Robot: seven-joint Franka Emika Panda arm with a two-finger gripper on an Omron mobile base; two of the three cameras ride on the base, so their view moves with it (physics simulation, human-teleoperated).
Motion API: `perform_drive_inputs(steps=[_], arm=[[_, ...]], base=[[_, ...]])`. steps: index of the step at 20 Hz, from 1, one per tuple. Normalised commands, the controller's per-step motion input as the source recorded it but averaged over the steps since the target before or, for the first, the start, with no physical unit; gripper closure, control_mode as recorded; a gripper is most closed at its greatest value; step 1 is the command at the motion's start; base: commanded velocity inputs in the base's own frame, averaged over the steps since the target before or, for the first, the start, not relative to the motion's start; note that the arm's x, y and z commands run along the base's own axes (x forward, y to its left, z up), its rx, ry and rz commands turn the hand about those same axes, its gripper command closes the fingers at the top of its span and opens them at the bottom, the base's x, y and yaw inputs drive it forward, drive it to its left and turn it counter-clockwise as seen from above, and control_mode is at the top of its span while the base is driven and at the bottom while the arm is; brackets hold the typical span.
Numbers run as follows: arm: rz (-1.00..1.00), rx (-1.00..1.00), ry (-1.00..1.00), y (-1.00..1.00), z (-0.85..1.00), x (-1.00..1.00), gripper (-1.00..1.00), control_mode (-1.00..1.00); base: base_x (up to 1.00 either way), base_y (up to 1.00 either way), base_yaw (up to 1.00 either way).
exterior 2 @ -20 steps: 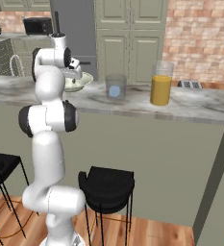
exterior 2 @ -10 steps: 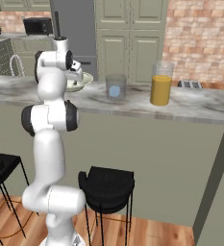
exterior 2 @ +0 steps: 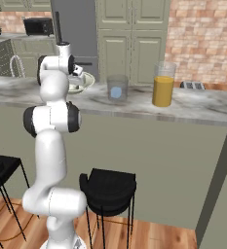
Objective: There are two ice cubes in the ice bowl. Place both ice cubes in the glass cup.
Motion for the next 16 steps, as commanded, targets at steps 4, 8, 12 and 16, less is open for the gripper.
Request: perform_drive_inputs(steps=[4, 8, 12, 16], arm=[[0.00, 0.00, 0.00, 0.00, -0.19, 0.18, -1.00, -1.00], [0.00, 0.00, -0.02, 0.00, -0.11, 0.19, -1.00, -1.00], [0.00, 0.00, -0.10, 0.00, -0.04, 0.28, -1.00, -1.00], [0.00, 0.00, -0.18, 0.00, -0.01, 0.28, -1.00, -1.00]], base=[[0.00, 0.00, 0.00], [0.00, 0.00, 0.00], [0.00, 0.00, 0.00], [0.00, 0.00, 0.00]])
